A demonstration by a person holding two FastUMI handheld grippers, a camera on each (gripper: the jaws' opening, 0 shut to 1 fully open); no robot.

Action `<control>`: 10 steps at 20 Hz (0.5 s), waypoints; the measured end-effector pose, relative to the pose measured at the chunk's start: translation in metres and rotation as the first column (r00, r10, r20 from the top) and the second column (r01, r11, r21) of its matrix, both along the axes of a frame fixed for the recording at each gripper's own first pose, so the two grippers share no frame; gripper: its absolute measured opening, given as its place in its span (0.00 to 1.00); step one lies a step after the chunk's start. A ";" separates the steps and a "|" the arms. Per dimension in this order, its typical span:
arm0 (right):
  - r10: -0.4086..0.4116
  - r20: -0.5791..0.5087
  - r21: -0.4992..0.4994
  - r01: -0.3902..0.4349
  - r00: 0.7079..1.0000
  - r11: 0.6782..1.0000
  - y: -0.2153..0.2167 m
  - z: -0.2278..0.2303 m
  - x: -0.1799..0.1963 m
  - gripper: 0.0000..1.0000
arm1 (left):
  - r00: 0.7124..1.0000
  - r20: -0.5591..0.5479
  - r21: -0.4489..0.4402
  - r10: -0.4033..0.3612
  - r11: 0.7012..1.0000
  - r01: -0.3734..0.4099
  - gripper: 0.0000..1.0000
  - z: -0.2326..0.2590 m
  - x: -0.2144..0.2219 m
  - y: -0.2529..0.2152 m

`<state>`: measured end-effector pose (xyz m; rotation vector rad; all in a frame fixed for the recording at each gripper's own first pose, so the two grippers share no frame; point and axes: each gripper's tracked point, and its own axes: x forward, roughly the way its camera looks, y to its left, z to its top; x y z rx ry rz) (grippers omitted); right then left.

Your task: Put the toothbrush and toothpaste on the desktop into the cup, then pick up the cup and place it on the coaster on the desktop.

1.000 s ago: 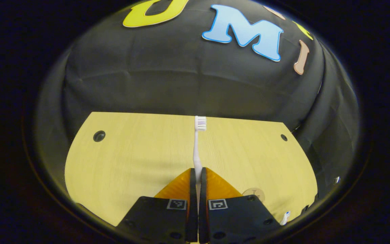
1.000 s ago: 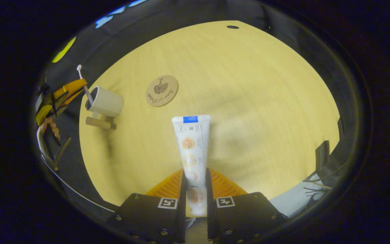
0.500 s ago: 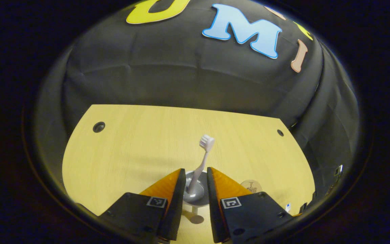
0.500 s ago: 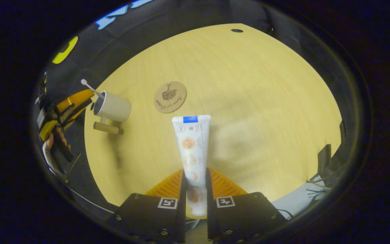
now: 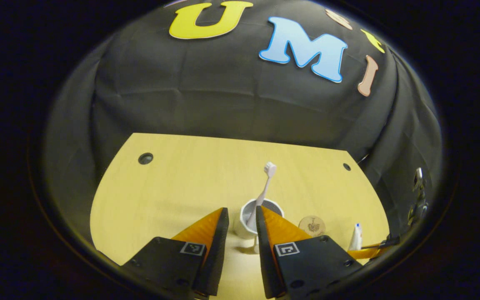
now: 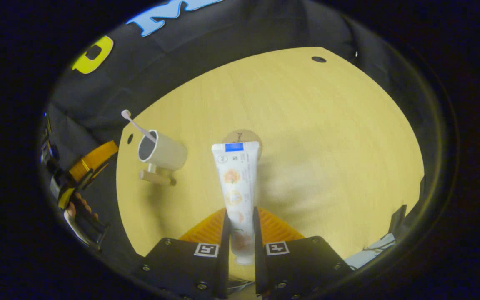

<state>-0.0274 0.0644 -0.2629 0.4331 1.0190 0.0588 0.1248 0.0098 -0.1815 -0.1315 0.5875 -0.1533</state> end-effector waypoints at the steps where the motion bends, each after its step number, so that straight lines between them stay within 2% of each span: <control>1: 0.001 0.024 0.009 -0.002 1.000 1.000 0.006 0.006 0.012 0.26 | 1.000 -0.003 0.012 0.008 1.000 -0.008 0.46 0.000 -0.007 0.009; 6: 0.001 0.097 0.070 -0.007 0.995 0.998 0.033 0.039 0.065 0.27 | 0.998 -0.016 0.002 0.060 0.998 -0.060 0.46 0.002 -0.034 0.045; 10: -0.054 0.142 0.153 0.032 0.988 0.988 0.058 0.062 0.113 0.26 | 0.993 -0.030 0.006 0.111 0.994 -0.111 0.46 -0.001 -0.052 0.073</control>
